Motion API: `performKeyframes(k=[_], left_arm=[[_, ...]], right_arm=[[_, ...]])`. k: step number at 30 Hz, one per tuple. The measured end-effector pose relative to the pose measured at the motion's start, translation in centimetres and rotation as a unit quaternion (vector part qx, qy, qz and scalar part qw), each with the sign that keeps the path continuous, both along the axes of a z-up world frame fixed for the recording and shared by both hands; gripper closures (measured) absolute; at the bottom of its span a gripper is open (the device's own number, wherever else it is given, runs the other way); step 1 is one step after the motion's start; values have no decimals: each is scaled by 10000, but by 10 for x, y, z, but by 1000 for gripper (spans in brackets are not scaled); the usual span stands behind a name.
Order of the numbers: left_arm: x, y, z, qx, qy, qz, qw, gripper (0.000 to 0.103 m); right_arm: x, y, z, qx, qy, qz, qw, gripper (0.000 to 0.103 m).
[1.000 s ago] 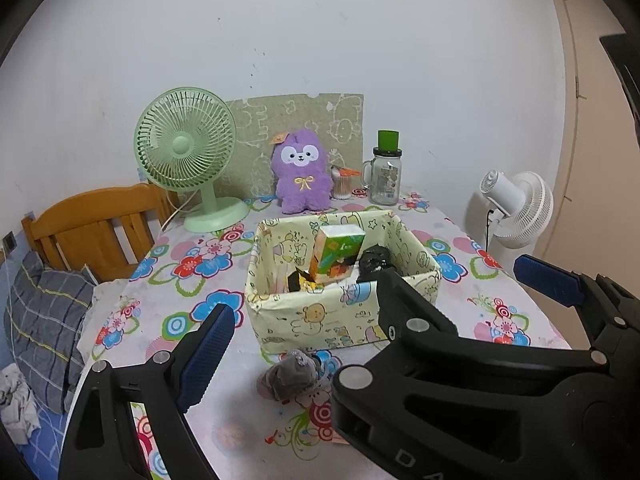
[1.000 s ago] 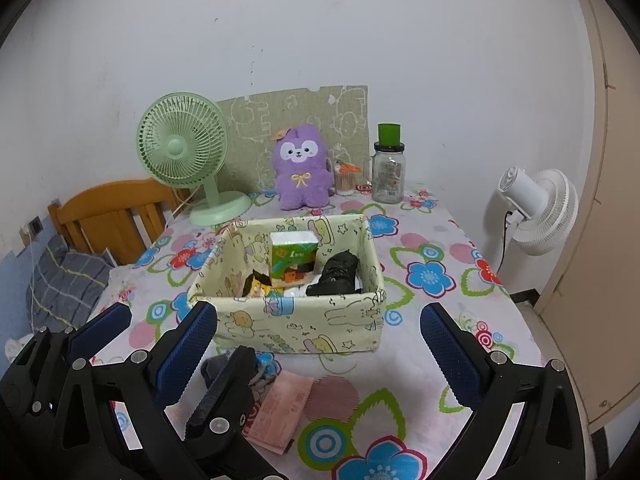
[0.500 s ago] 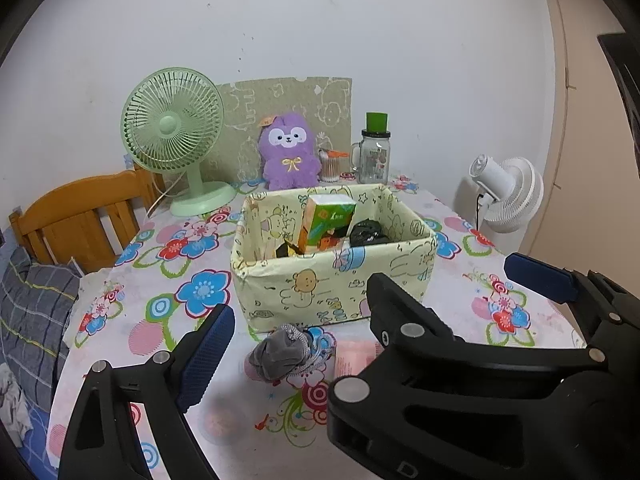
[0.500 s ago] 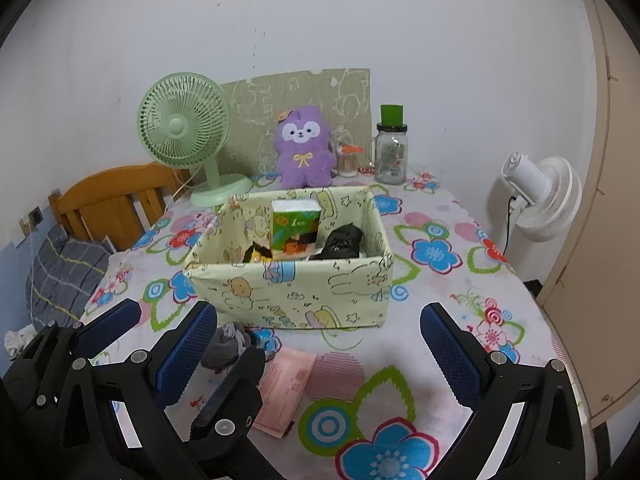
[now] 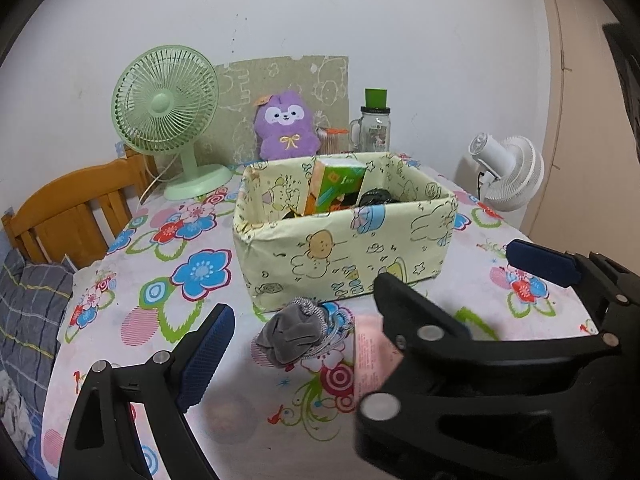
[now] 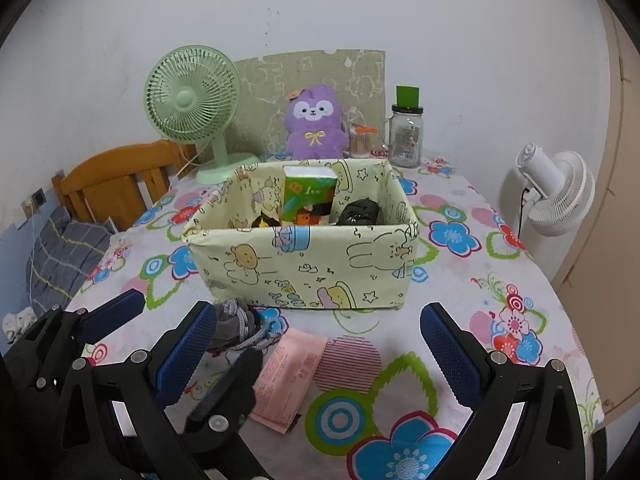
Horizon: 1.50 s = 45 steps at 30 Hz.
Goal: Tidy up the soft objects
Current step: 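Withdraw both tools from the box toward the grey sock and pink receipt, then grasp the grey knitted sock with the left tool while the right tool grasps the pink receipt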
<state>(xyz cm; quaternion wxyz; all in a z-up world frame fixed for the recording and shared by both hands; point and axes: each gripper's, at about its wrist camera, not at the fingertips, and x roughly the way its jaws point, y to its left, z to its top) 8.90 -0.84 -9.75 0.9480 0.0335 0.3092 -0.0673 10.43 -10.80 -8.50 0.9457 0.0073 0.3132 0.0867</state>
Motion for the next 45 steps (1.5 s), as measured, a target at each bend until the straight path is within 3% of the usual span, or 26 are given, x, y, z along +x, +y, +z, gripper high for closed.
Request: performKeyframes(k=[6, 12, 28, 35, 37, 38, 39, 45], left_arm=[[9, 11, -12, 87, 193, 230, 9995, 11], [15, 25, -26, -113, 426, 420, 9981, 11], [48, 28, -45, 14, 736, 469, 9962, 14], [58, 24, -48, -23, 801, 408, 9960, 27], [59, 23, -49, -65, 831, 303, 9961, 38], [59, 22, -50, -73, 849, 249, 9961, 54], [60, 21, -51, -59, 870, 222, 9959, 61], [51, 23, -52, -19, 796, 110, 9968, 61]], right_arm=[[3, 6, -11, -115, 29, -24, 9999, 0], [9, 7, -22, -131, 188, 14, 9997, 0], [32, 6, -39, -144, 544, -109, 9984, 0], [42, 3, -44, -42, 705, -221, 9973, 0], [44, 3, -44, -51, 736, -220, 9970, 0], [44, 3, -44, -56, 747, -213, 9970, 0], [44, 5, -44, -73, 763, -193, 9969, 0], [43, 13, -47, -101, 839, -153, 9963, 0]])
